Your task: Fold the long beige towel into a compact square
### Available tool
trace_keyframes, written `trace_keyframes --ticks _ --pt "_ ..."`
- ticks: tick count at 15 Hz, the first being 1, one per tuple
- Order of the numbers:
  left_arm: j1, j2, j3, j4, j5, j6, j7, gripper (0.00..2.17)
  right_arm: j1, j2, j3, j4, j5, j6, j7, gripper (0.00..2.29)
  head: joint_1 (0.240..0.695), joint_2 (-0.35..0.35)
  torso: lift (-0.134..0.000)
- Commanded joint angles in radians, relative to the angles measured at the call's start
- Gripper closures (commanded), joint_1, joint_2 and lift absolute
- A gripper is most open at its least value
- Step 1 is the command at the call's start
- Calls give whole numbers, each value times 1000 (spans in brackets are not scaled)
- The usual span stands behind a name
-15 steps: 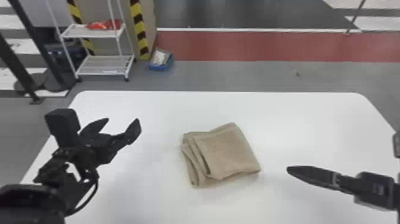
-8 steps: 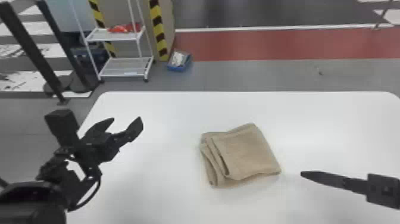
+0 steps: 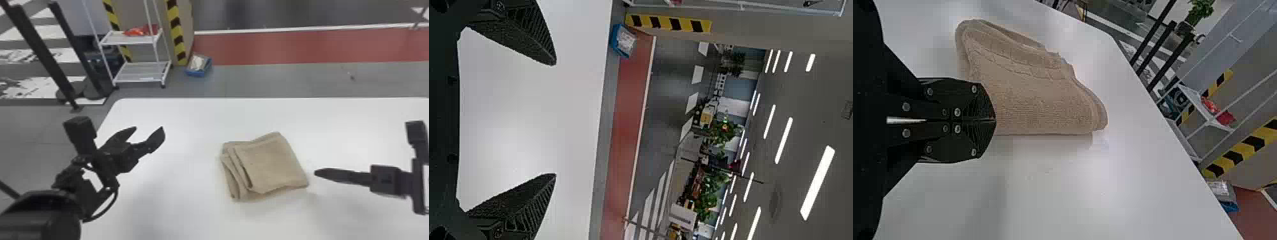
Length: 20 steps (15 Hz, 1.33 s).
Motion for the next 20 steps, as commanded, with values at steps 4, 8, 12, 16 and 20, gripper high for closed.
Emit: trace_keyframes --ticks 4,8,12,16,20 --pt "17 1 -23 -4 14 -3 -8 90 -126 41 9 154 2 -154 -111 1659 695 92 -124" --pt "25 0 -29 -11 12 0 -6 90 -66 35 -28 82 -115 -135 -90 1659 695 87 -124" --pt "20 -11 -45 -14 -1 3 6 90 135 30 -34 -154 -66 -209 -122 1659 695 87 -124" --pt "-9 -17 -86 18 -37 0 14 90 303 36 -33 -319 -35 -215 -188 1659 695 56 -124" --pt "-51 -34 -98 50 -53 0 14 87 391 36 -11 -372 -33 -289 -203 1659 695 42 -124"
